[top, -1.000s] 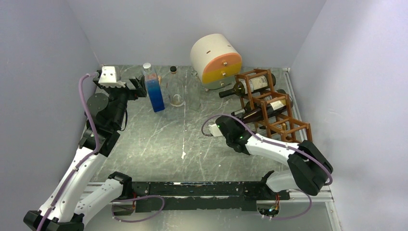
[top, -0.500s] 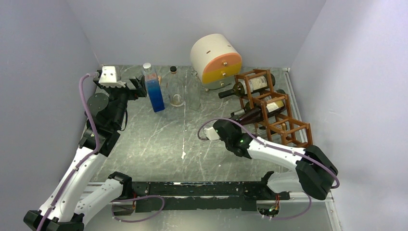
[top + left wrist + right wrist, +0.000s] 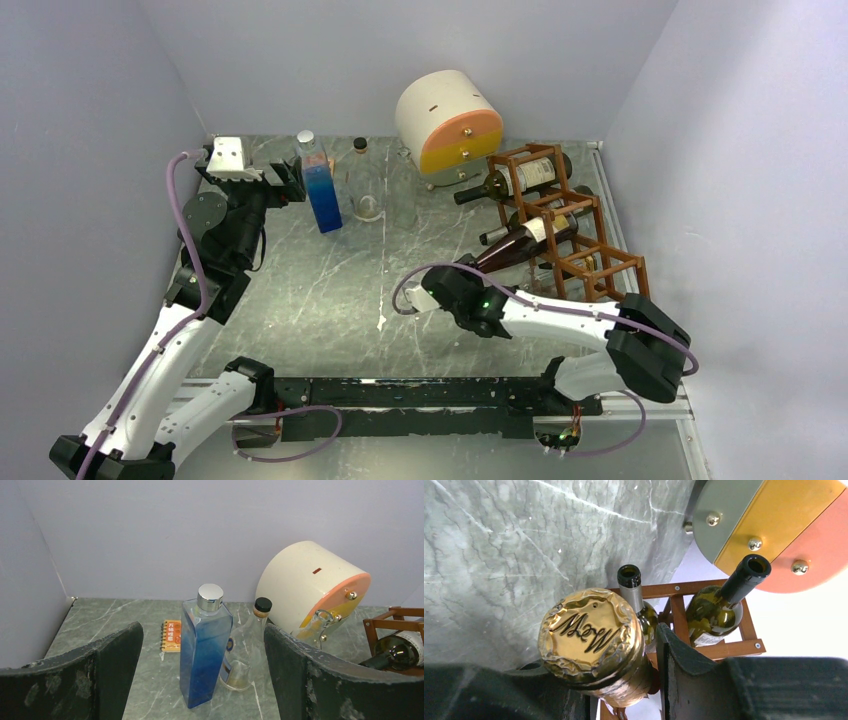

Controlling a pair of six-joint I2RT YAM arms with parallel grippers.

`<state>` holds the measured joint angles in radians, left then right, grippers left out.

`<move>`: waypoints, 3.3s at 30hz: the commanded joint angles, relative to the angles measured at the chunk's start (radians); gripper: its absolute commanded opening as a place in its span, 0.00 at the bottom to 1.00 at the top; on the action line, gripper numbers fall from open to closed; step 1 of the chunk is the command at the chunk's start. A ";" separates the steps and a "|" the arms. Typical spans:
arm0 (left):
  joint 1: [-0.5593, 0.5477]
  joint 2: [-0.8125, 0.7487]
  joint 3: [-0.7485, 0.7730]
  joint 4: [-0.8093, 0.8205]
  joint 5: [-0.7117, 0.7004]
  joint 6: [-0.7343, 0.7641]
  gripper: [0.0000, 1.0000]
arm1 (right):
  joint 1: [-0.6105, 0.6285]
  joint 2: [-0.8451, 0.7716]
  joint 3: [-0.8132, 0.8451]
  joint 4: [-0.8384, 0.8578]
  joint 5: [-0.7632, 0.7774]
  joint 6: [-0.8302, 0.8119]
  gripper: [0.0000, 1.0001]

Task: Take the wine bottle off the wine rack

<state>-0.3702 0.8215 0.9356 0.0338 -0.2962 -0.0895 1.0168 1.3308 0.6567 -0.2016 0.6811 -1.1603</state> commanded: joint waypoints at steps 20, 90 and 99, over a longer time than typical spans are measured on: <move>-0.004 -0.001 0.013 0.023 -0.004 -0.001 0.94 | 0.163 -0.015 0.154 0.029 0.104 0.136 0.00; -0.004 0.020 0.023 0.007 0.012 -0.024 0.94 | -0.240 -0.069 0.652 0.183 -0.708 0.968 0.00; -0.004 0.016 0.023 0.006 0.004 -0.025 0.94 | -0.239 0.143 0.785 0.361 -0.819 1.052 0.00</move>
<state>-0.3702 0.8452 0.9356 0.0322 -0.2947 -0.1028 0.7734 1.4494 1.2945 -0.1993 -0.0654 -0.1493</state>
